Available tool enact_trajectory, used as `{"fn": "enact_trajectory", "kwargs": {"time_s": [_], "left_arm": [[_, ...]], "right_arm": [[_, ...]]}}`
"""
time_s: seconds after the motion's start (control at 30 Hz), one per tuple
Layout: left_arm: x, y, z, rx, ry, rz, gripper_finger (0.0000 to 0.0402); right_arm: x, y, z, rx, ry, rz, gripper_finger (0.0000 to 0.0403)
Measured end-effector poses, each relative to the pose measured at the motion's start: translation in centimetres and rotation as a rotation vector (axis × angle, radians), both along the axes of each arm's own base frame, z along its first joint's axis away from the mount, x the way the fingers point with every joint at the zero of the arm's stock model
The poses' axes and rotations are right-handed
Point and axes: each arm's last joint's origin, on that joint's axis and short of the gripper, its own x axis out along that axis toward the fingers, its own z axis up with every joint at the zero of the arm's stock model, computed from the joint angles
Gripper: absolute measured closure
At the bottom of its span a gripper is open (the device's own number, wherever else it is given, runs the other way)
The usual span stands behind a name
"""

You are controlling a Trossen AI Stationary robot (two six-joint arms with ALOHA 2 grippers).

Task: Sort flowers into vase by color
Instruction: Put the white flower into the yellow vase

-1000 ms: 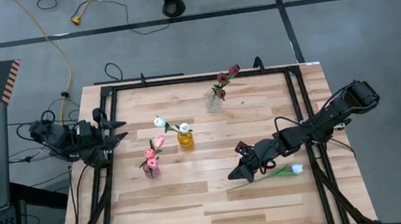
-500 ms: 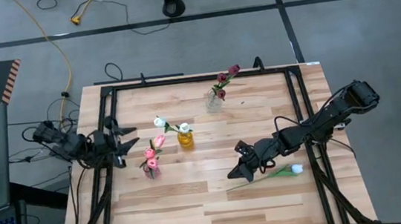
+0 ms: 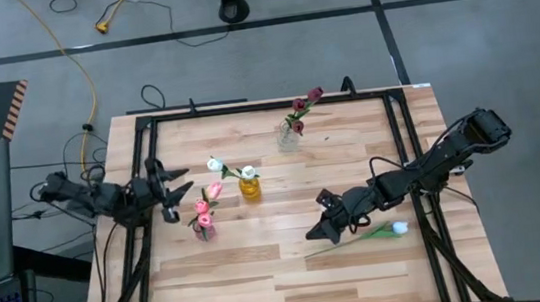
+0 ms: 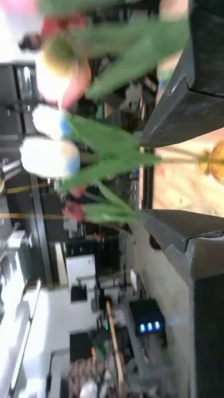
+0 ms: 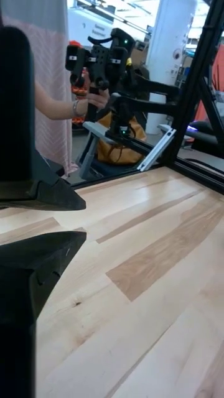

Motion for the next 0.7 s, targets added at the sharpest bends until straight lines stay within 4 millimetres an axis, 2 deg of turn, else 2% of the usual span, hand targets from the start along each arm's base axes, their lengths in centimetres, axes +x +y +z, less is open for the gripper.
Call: {"fn": "enact_trajectory", "kwargs": {"time_s": [0.33, 0.47, 0.7], "left_arm": [[0.4, 1.2, -0.5, 0.014, 0.008, 0.077, 0.024], [0.5, 1.5, -0.5, 0.034, 0.004, 0.053, 0.024], [0.7, 1.9, -1.2, 0.024, 0.058, 0.018, 0.024]], "right_arm": [[-0.1, 0.3, 0.0, -0.002, -0.001, 0.005, 0.031], [-0.1, 0.4, 0.0, 0.009, 0.003, 0.004, 0.031], [-0.6, 1.6, 0.0, 0.182, 0.074, -0.019, 0.031]]}}
